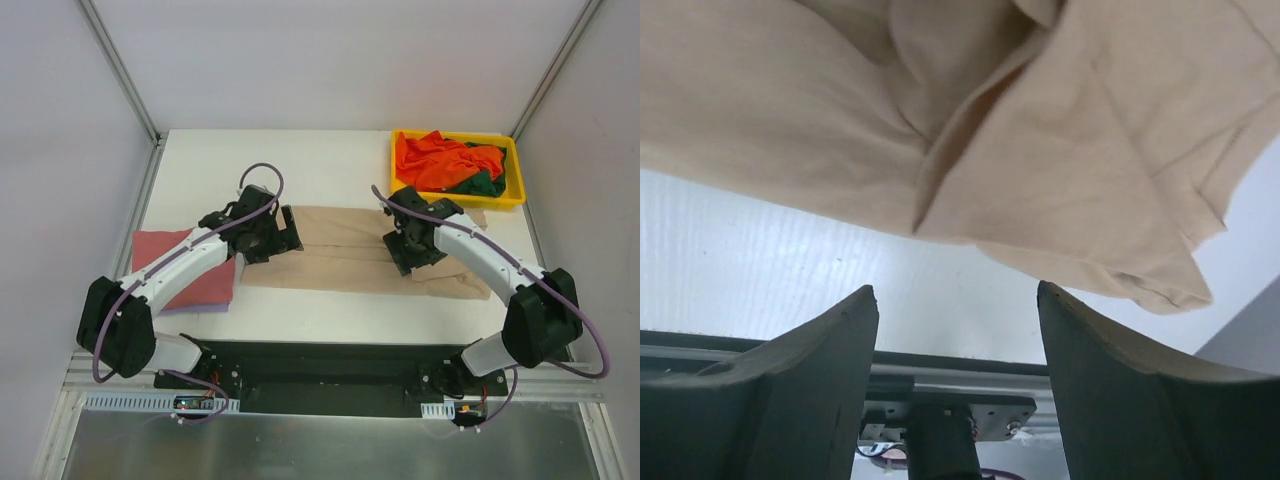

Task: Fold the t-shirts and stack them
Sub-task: Fold the other side of the tshirt into a rectangle

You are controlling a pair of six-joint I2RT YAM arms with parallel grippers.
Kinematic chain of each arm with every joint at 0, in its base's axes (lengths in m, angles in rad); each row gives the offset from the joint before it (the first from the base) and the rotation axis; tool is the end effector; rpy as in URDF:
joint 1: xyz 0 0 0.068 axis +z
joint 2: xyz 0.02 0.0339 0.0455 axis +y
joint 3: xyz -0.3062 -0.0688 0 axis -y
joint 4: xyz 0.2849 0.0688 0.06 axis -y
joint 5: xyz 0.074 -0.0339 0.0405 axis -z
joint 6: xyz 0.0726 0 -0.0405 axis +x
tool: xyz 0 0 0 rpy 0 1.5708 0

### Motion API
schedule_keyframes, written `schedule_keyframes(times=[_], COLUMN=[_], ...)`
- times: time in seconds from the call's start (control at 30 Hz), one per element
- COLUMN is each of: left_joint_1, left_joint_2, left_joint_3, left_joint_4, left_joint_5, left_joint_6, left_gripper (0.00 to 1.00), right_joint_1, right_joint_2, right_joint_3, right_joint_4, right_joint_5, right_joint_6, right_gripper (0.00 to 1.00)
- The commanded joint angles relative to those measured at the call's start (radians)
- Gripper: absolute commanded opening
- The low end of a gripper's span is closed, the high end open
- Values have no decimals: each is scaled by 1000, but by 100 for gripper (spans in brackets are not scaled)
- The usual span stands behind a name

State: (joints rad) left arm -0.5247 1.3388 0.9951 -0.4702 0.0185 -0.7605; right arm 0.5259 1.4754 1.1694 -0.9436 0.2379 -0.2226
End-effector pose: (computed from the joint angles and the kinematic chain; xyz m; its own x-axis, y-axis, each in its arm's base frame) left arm 0.2925 -0.1708 0.2654 -0.8087 -0.3282 -0.4882 -0.0628 0.8733 -0.4831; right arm 0.2907 0.1490 0.2525 -0.7069 -0.6584 -0.2585 -0.5942 0.7510 -0.2878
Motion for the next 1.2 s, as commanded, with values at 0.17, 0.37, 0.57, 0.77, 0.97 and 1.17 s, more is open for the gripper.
schedule_keyframes(times=[0.17,0.37,0.57,0.77,0.97,1.17], left_joint_1=[-3,2,20,26,26,26], left_joint_2=[184,250,284,296,280,263], left_joint_3=[4,-4,-21,-32,-56,-65], left_joint_4=[67,64,64,54,50,48], left_joint_5=[41,-38,-63,-78,-75,-57], left_joint_6=[79,69,67,70,69,72], left_gripper=[99,99,99,99,99,99], right_joint_1=[36,17,-24,-92,-181,-201], right_joint_2=[189,247,218,272,406,447], right_joint_3=[1,47,53,140,327,466], right_joint_4=[98,55,83,89,158,80], right_joint_5=[55,205,241,360,521,629], right_joint_6=[19,55,49,9,-76,0], right_gripper=[59,31,1,1,17,74])
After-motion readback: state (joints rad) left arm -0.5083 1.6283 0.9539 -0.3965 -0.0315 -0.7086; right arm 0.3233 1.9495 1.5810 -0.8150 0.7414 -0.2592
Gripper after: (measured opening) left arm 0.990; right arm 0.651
